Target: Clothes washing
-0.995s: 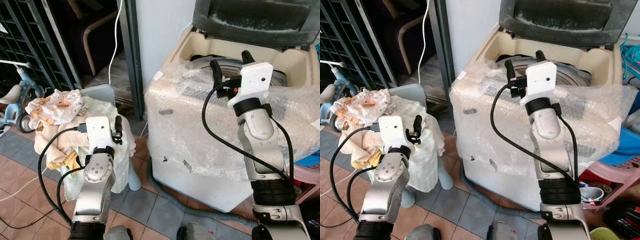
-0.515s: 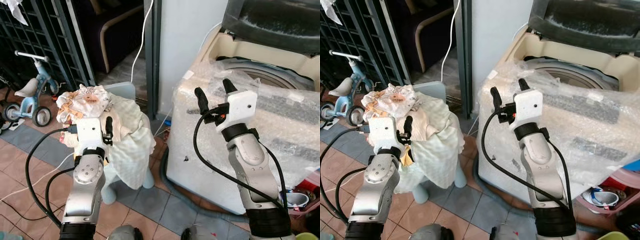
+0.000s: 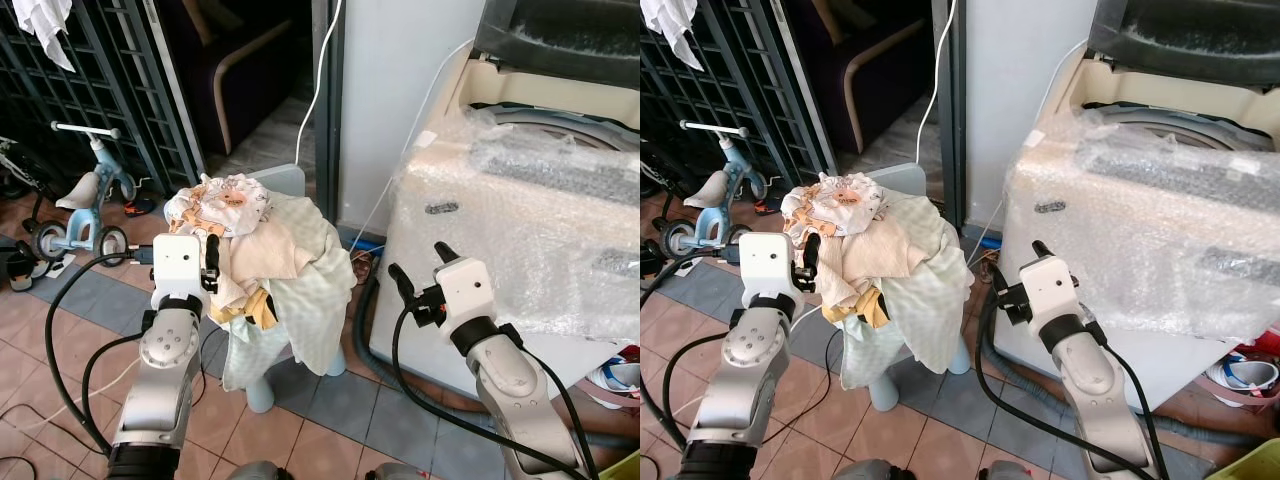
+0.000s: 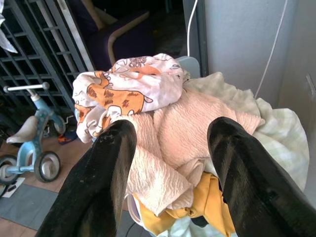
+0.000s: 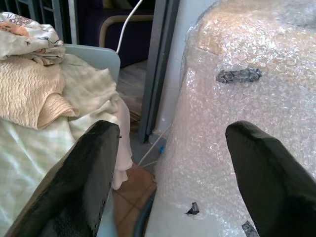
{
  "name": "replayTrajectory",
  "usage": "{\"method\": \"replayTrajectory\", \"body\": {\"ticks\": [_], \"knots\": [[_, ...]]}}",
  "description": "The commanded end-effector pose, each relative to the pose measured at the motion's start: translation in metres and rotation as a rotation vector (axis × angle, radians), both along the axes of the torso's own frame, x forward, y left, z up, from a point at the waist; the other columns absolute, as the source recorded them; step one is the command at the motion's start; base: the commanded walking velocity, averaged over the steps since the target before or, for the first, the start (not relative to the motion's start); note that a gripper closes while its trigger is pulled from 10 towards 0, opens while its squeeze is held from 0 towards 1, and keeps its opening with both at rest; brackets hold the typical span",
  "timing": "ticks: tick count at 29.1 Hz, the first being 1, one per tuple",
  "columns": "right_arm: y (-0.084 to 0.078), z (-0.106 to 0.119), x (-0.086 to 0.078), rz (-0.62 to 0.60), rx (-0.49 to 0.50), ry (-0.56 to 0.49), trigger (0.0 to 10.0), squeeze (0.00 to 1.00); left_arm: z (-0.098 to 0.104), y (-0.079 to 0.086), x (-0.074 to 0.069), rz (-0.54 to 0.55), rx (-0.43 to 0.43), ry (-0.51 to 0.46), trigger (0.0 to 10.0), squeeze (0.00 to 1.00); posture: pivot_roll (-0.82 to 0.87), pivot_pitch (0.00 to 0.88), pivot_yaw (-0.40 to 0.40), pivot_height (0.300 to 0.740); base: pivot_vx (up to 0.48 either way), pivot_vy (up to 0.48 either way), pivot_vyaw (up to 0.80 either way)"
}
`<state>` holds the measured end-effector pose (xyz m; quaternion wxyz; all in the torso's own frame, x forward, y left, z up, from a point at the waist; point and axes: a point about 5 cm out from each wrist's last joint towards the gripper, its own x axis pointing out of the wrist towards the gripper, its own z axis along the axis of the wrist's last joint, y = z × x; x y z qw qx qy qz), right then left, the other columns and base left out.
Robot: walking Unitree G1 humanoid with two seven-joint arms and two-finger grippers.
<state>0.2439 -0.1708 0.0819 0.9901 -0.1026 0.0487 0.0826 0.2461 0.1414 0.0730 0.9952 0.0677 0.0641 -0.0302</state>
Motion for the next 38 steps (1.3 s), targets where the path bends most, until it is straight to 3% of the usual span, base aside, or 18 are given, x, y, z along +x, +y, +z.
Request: {"method": "replayTrajectory", "body": {"ticks": [1,4,8,16,26,38], "knots": [[0.004,0.006,0.005,-0.048,0.031,-0.048,10.0,0.00,0.009,0.006,0.004,0.020,0.018,-0.052,10.0,0.00,-0.05,0.000,0.073,0.740,0.000,0.000,0.00],[0.007,0.014,0.008,-0.112,0.004,-0.094,10.0,0.00,0.012,0.005,0.006,0.087,-0.047,-0.063,10.0,0.00,-0.04,0.000,0.051,0.740,0.000,0.000,0.00],[0.007,0.026,0.016,-0.139,0.026,-0.131,10.0,0.00,0.014,0.015,0.004,0.149,-0.064,-0.055,10.0,0.00,-0.04,0.000,0.046,0.740,0.000,0.000,0.00],[0.002,0.027,0.017,-0.150,0.001,-0.144,10.0,0.00,0.014,0.023,0.000,0.172,-0.098,-0.062,10.0,0.00,-0.03,0.010,0.034,0.740,0.138,0.000,0.54],[0.019,0.038,0.032,-0.048,0.006,-0.185,10.0,0.00,0.026,0.021,0.014,0.170,-0.091,-0.121,10.0,0.00,-0.02,0.004,0.020,0.740,0.442,0.000,0.38],[0.022,0.037,0.036,-0.006,-0.009,-0.184,10.0,0.00,0.015,0.016,0.008,0.188,-0.115,-0.071,10.0,0.00,-0.03,0.000,0.014,0.740,0.452,0.000,0.00]]}}
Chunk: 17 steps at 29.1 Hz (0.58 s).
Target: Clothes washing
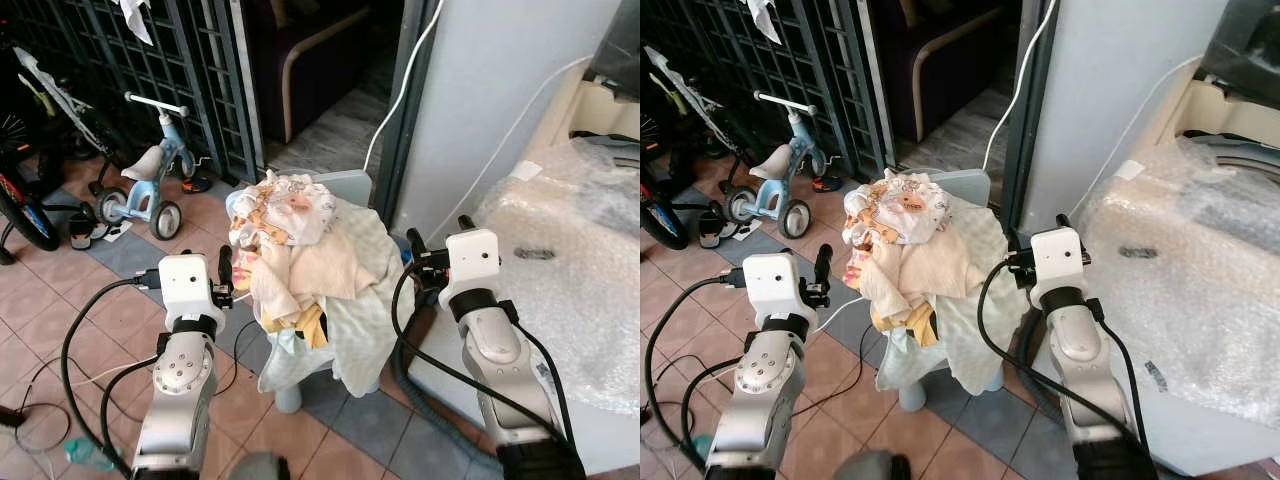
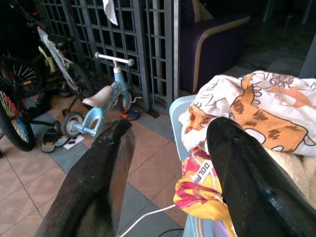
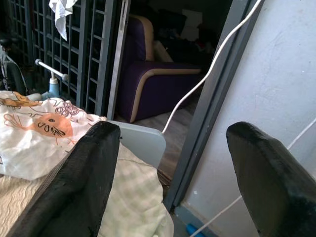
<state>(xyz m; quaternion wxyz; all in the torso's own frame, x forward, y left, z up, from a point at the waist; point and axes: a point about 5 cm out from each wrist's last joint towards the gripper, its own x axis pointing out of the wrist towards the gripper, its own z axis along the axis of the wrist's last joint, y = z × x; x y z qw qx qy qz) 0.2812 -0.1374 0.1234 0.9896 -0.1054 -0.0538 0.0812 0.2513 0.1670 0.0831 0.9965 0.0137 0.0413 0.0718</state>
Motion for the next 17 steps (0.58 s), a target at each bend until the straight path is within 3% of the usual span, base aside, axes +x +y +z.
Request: {"method": "replayTrajectory", "body": {"ticks": [1,7,14,17], "knots": [[-0.0103,-0.0047,-0.0013,-0.023,-0.020,0.020,10.0,0.00,0.0049,-0.0098,0.0026,-0.019,-0.015,-0.018,10.0,0.00,-0.03,0.000,0.014,0.740,0.319,0.000,0.00],[-0.0042,-0.0027,0.0008,0.022,-0.035,0.008,10.0,0.00,0.0077,-0.0093,0.0060,-0.015,-0.009,-0.031,10.0,0.00,-0.02,0.001,0.012,0.740,0.276,0.000,0.17],[-0.0024,-0.0025,0.0056,0.050,-0.052,0.012,10.0,0.00,0.0082,-0.0088,0.0053,-0.011,-0.006,-0.028,10.0,0.00,0.00,0.014,0.010,0.740,0.344,0.000,0.80],[-0.0019,-0.0027,0.0087,0.061,-0.065,0.013,10.0,0.00,0.0092,-0.0074,0.0045,0.002,-0.005,-0.033,10.0,0.00,0.01,0.016,0.006,0.740,0.385,0.285,0.80]]}}
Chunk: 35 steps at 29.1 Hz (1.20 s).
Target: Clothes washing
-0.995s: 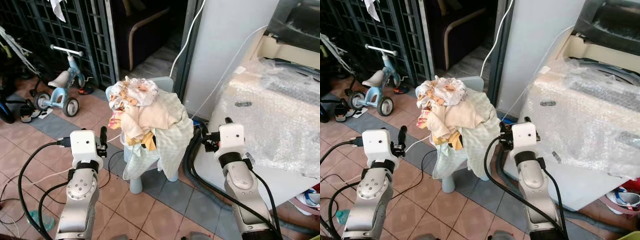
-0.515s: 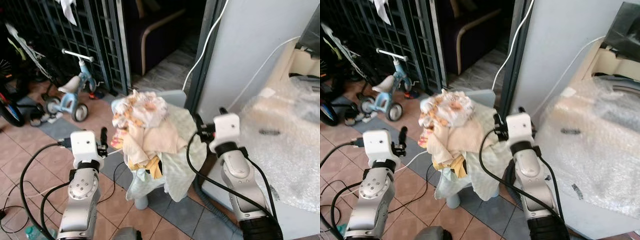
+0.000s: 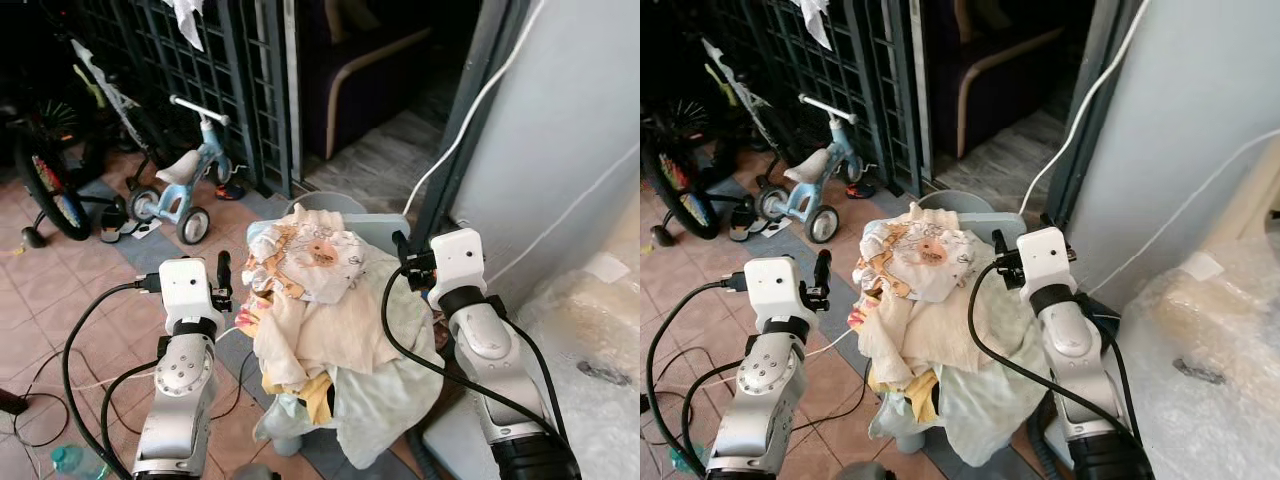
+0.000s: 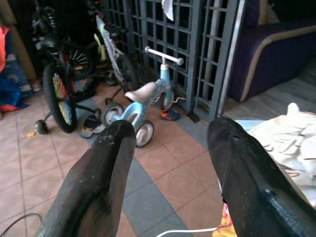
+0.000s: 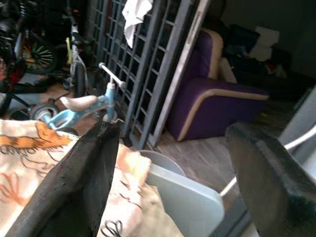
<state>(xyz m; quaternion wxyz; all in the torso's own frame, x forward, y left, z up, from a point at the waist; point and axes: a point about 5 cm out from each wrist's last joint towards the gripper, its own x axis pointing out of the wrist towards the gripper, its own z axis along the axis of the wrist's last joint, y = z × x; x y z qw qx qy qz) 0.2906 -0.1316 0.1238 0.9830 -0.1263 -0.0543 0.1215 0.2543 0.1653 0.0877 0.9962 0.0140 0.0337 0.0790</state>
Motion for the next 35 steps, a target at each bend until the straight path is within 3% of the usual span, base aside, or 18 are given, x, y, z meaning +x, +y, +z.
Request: {"method": "replayTrajectory", "body": {"ticks": [1,6,9,13,20,28,29,35], "knots": [[-0.009,-0.003,0.002,-0.032,0.005,0.019,10.0,0.00,0.005,-0.004,0.002,-0.001,0.000,-0.014,10.0,0.00,0.01,0.018,0.003,0.740,0.277,0.000,0.00],[-0.008,-0.007,0.006,-0.021,-0.035,0.058,10.0,0.00,0.005,-0.001,0.001,0.012,0.009,-0.002,10.0,0.00,0.02,0.028,-0.004,0.740,0.000,0.000,0.00],[-0.005,-0.020,0.007,0.033,-0.097,0.151,10.0,0.00,0.004,-0.004,-0.002,0.002,-0.007,0.018,10.0,0.00,0.03,0.039,-0.006,0.740,0.000,0.000,0.00],[-0.003,-0.040,0.006,0.114,-0.071,0.343,10.0,0.00,0.006,-0.006,-0.006,-0.022,-0.033,0.034,10.0,0.00,0.05,0.042,-0.008,0.740,0.000,0.000,0.00],[0.009,-0.033,0.002,0.310,-0.033,0.353,10.0,0.00,0.005,-0.003,-0.007,-0.027,-0.013,0.042,10.0,0.00,0.05,0.044,0.013,0.740,0.000,0.000,0.00],[0.022,-0.069,-0.004,0.432,-0.162,0.555,9.9,0.00,0.008,-0.002,-0.005,-0.048,0.001,0.042,10.0,0.00,0.06,0.046,0.025,0.740,0.000,0.000,0.00],[0.022,-0.071,-0.004,0.431,-0.178,0.565,0.0,0.00,0.008,-0.002,-0.005,-0.044,0.003,0.042,10.0,0.00,0.07,0.041,0.019,0.740,0.000,0.000,0.00],[0.029,-0.067,0.003,0.401,-0.157,0.546,0.0,0.00,0.008,0.003,-0.007,-0.020,0.007,0.043,10.0,0.00,0.08,0.036,0.009,0.740,0.000,0.000,0.00]]}}
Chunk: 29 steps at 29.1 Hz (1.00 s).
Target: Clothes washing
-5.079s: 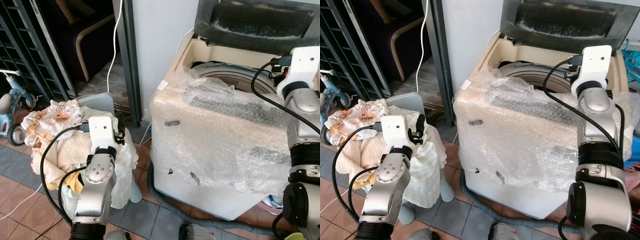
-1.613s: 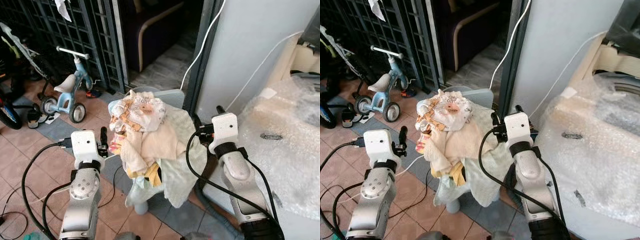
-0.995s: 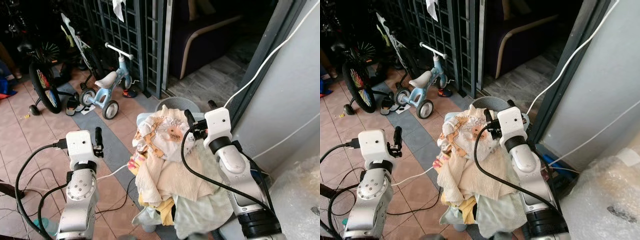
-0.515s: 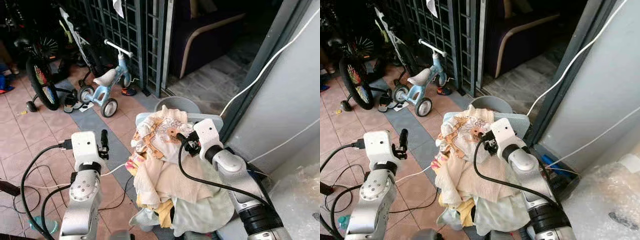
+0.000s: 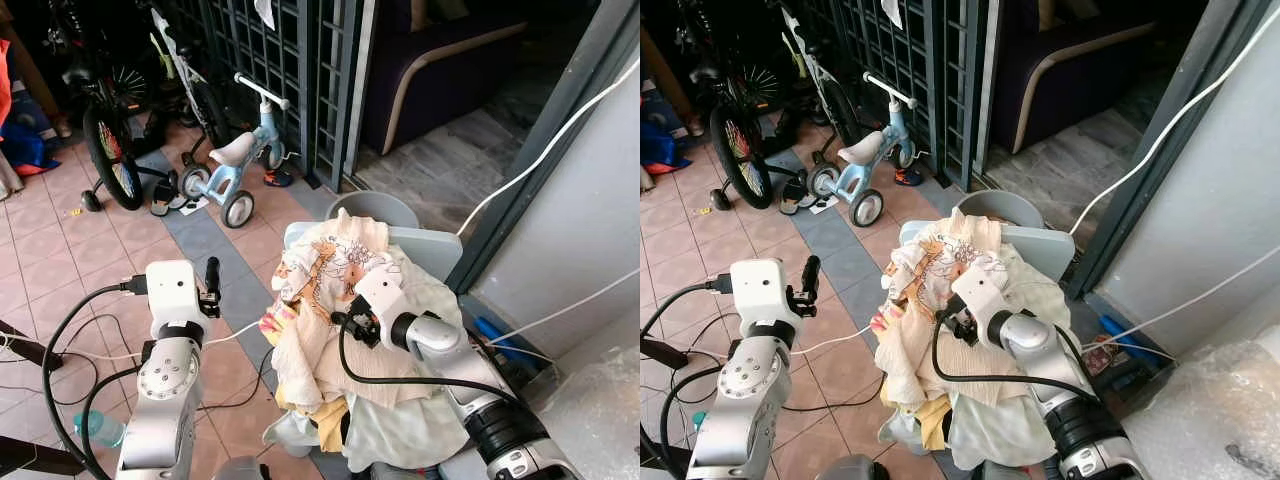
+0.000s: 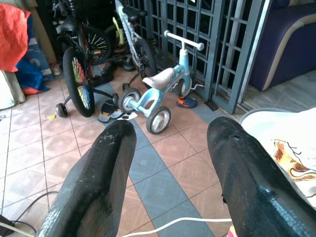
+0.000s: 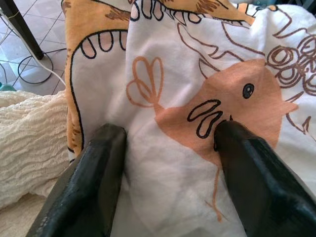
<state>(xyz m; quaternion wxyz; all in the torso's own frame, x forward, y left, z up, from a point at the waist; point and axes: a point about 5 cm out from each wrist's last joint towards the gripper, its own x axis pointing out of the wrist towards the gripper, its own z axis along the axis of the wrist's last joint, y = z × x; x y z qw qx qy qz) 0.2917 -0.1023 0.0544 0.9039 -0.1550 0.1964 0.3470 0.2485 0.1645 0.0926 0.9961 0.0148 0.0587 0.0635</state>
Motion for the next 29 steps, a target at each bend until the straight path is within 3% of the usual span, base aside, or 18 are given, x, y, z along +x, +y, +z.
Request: {"method": "replayTrajectory", "body": {"ticks": [1,8,29], "knots": [[0.000,0.003,0.004,-0.033,0.010,-0.012,0.0,0.00,0.002,0.003,-0.003,0.010,0.011,-0.004,10.0,0.00,0.08,0.036,0.012,0.740,0.000,0.000,0.00],[0.001,0.001,0.007,-0.145,0.046,-0.029,0.0,0.00,0.003,0.003,0.002,0.004,0.015,-0.001,10.0,0.00,0.06,0.040,0.034,0.740,0.000,0.000,0.00],[-0.001,-0.009,-0.001,-0.179,0.041,-0.003,0.0,0.00,-0.003,-0.008,0.003,-0.013,-0.012,0.028,10.0,0.00,0.04,0.041,0.020,0.740,0.000,0.000,0.00]]}}
